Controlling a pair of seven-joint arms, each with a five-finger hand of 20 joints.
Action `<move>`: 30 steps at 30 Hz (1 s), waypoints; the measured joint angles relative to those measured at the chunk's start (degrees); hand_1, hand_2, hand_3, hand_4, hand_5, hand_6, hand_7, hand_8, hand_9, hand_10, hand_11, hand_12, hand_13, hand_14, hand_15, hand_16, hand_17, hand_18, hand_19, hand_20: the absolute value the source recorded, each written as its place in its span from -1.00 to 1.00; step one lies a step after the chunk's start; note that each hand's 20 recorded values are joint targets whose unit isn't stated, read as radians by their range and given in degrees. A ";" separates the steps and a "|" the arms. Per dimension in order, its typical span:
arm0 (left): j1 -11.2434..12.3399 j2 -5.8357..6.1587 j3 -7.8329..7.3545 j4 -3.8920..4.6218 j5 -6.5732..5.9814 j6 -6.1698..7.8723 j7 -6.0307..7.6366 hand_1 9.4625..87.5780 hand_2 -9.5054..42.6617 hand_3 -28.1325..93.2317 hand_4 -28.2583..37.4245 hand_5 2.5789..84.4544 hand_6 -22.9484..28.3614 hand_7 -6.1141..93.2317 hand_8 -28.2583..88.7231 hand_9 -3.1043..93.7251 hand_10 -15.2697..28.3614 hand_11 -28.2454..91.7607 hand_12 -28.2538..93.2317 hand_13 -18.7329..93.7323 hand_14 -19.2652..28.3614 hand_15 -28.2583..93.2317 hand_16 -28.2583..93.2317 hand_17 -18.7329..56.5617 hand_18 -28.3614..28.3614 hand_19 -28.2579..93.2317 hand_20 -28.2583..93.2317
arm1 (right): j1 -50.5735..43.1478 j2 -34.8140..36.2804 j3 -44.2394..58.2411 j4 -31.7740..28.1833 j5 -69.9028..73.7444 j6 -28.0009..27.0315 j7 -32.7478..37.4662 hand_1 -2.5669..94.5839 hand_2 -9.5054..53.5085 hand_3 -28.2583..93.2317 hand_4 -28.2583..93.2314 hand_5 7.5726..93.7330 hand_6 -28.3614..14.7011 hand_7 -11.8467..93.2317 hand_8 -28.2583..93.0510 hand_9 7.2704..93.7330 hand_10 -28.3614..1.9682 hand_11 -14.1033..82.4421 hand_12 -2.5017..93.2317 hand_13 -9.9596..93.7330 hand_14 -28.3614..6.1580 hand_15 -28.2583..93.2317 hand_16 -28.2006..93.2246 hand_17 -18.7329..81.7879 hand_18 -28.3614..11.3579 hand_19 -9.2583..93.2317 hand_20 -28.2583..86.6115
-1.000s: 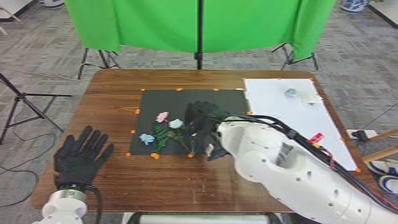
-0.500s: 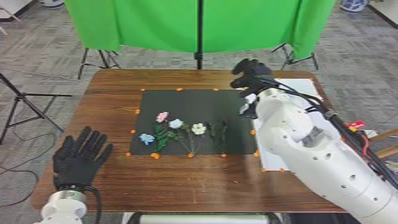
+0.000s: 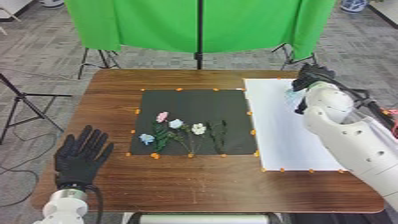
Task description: Arrange flowers
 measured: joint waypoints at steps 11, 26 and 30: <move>0.01 0.00 0.38 0.00 0.00 -0.07 0.10 -0.52 -0.05 0.69 -1.00 -0.02 0.11 -0.48 -0.74 -0.19 0.35 -0.11 -0.38 -0.18 0.36 0.09 -0.65 -0.62 0.43 -0.03 -0.32 | -0.08 -0.18 -0.74 3.17 0.72 0.44 -0.90 -0.13 -1.00 0.82 -0.98 -0.12 0.18 -0.42 -0.74 -0.48 -0.30 -0.56 -0.71 -0.58 -0.60 0.00 -0.43 -0.49 -0.57 0.17 -0.28; -1.01 -0.11 1.55 1.36 5.74 -0.25 -0.43 -0.52 -0.06 0.69 -1.00 -0.05 0.10 -0.49 -0.73 -0.24 0.33 -0.12 -0.38 -0.20 0.35 0.07 -0.64 -0.64 0.46 -0.04 -0.33 | 2.74 -3.11 -0.77 9.99 5.98 -9.61 7.92 0.17 -1.00 0.76 -1.00 -0.07 0.39 -0.37 -0.78 -0.37 -0.56 -0.50 -0.69 -0.04 -0.30 0.13 -0.41 0.11 -0.56 0.29 -0.30; -1.09 -0.13 1.40 1.32 4.66 -0.30 -0.48 -0.52 -0.05 0.69 -1.00 -0.05 0.11 -0.49 -0.73 -0.23 0.33 -0.11 -0.38 -0.20 0.36 0.07 -0.64 -0.64 0.46 -0.04 -0.33 | 2.71 -3.38 -0.77 9.81 6.11 -7.10 8.16 0.35 -1.00 0.66 -1.00 0.14 0.39 -0.39 -0.75 -0.15 -0.43 -0.40 -0.59 0.08 0.07 0.22 -0.18 0.15 0.08 0.89 -0.64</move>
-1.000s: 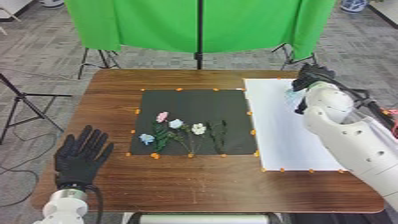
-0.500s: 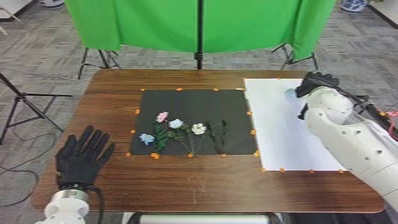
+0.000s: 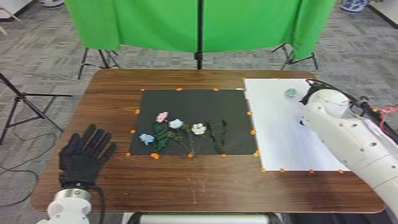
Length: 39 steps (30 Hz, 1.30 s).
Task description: Arrange flowers
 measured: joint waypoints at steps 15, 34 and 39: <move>0.60 -0.07 -0.63 -0.42 -1.65 -0.23 -0.13 -0.53 -0.05 0.69 -1.00 -0.04 0.11 -0.49 -0.73 -0.22 0.34 -0.11 -0.39 -0.19 0.36 0.08 -0.64 -0.63 0.45 -0.04 -0.33 | -6.66 2.87 -1.08 -6.53 -3.84 16.36 -3.41 0.42 -1.00 0.60 -0.99 0.38 0.09 -0.24 -0.41 0.22 -0.18 -0.17 0.02 0.26 0.26 0.35 0.06 0.33 0.55 1.00 -0.71; 0.69 -0.26 -1.11 -0.55 -1.87 -0.02 -0.62 -0.52 -0.05 0.69 -1.00 -0.04 0.12 -0.48 -0.73 -0.23 0.33 -0.10 -0.39 -0.18 0.35 0.09 -0.65 -0.63 0.45 -0.03 -0.33 | -4.22 5.29 -10.25 -31.27 2.31 12.53 -19.05 0.34 -0.94 0.58 -0.98 0.27 0.02 -0.30 -0.43 0.14 -0.29 -0.18 -0.06 0.19 0.17 0.32 0.04 0.28 0.38 0.85 -0.62; 0.15 -0.25 -0.68 -0.58 -2.32 0.91 -0.05 -0.53 -0.06 0.70 -1.00 -0.04 0.12 -0.47 -0.74 -0.23 0.34 -0.09 -0.39 -0.18 0.36 0.10 -0.65 -0.63 0.45 -0.03 -0.32 | -2.89 4.69 -13.11 -31.66 0.79 7.26 -21.80 0.32 -0.94 0.58 -0.98 0.27 0.02 -0.31 -0.44 0.12 -0.32 -0.14 -0.10 0.18 0.14 0.31 0.03 0.28 0.33 0.78 -0.57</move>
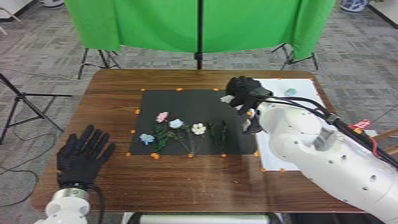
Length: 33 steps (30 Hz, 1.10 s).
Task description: Arrange flowers
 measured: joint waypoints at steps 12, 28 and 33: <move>-0.45 0.03 0.27 -0.01 -1.23 0.34 0.16 -0.53 -0.07 0.70 -1.00 -0.04 0.12 -0.47 -0.74 -0.22 0.34 -0.09 -0.39 -0.18 0.36 0.10 -0.65 -0.63 0.45 -0.03 -0.33 | 2.21 -4.84 -6.07 6.09 -5.66 -0.68 -0.23 0.28 -0.97 0.59 -0.97 0.25 0.01 -0.32 -0.44 0.07 -0.38 -0.03 -0.19 0.17 0.08 0.33 0.01 0.31 0.20 0.57 -0.37; -0.44 0.15 0.35 -0.08 -1.39 0.31 0.95 -0.54 -0.06 0.70 -1.00 -0.05 0.11 -0.47 -0.74 -0.22 0.32 -0.10 -0.40 -0.18 0.35 0.08 -0.65 -0.62 0.45 -0.04 -0.33 | 2.78 -5.97 -8.29 5.37 -9.10 -6.39 -2.16 0.03 -1.00 0.74 -0.96 0.19 0.05 -0.36 -0.71 -0.13 -0.61 -0.24 -0.52 -0.05 -0.37 0.36 -0.32 0.12 -0.22 0.34 -0.20; -0.44 0.19 0.33 -0.10 -1.38 0.30 0.95 -0.53 -0.11 0.70 -1.00 -0.09 0.12 -0.47 -0.73 -0.22 0.32 -0.11 -0.39 -0.19 0.35 0.06 -0.64 -0.62 0.44 -0.05 -0.33 | 2.34 -6.37 -7.12 5.38 -8.82 -7.44 -2.08 -0.02 -1.00 0.75 -0.95 0.12 0.08 -0.40 -0.72 -0.23 -0.55 -0.42 -0.59 -0.13 -0.44 0.31 -0.36 0.01 -0.42 0.44 -0.19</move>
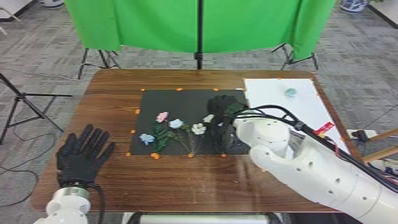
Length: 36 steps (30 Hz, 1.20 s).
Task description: Arrange flowers
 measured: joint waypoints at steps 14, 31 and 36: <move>-0.05 0.00 -0.22 -0.29 0.20 0.67 -0.46 -0.47 -0.27 0.70 -1.00 -0.15 0.14 -0.48 -0.73 -0.25 0.32 -0.10 -0.39 -0.20 0.34 0.06 -0.64 -0.62 0.44 -0.05 -0.33 | -2.50 0.01 4.02 -2.66 0.87 -2.32 -1.06 -0.12 -1.00 0.74 -0.94 0.08 0.20 -0.49 -0.73 -0.29 -0.34 -0.52 -0.70 -0.17 -0.51 0.22 -0.35 -0.08 -0.72 0.43 -0.18; -0.98 0.00 0.06 0.09 2.36 -1.24 -2.12 -0.51 -0.20 0.69 -1.00 -0.09 0.12 -0.51 -0.72 -0.22 0.33 -0.12 -0.39 -0.18 0.34 0.06 -0.63 -0.62 0.44 -0.05 -0.32 | -7.04 -0.11 14.07 -0.80 3.86 21.39 6.43 -0.22 -1.00 0.77 -0.95 -0.04 0.08 -0.48 -0.70 -0.26 -0.50 -0.51 -0.65 -0.29 -0.54 0.15 -0.36 -0.23 -0.67 0.23 -0.25; -0.91 -0.01 0.07 0.10 2.31 -1.73 -1.81 -0.60 -0.04 0.65 -1.00 -0.05 0.06 -0.52 -0.73 -0.20 0.30 -0.14 -0.39 -0.18 0.34 0.05 -0.63 -0.62 0.45 -0.05 -0.32 | 0.20 -0.12 10.26 13.94 3.50 30.93 7.09 -0.21 -1.00 0.81 -0.96 0.01 0.14 -0.40 -0.74 -0.28 -0.43 -0.48 -0.66 -0.37 -0.51 0.11 -0.39 -0.32 -0.56 0.16 -0.28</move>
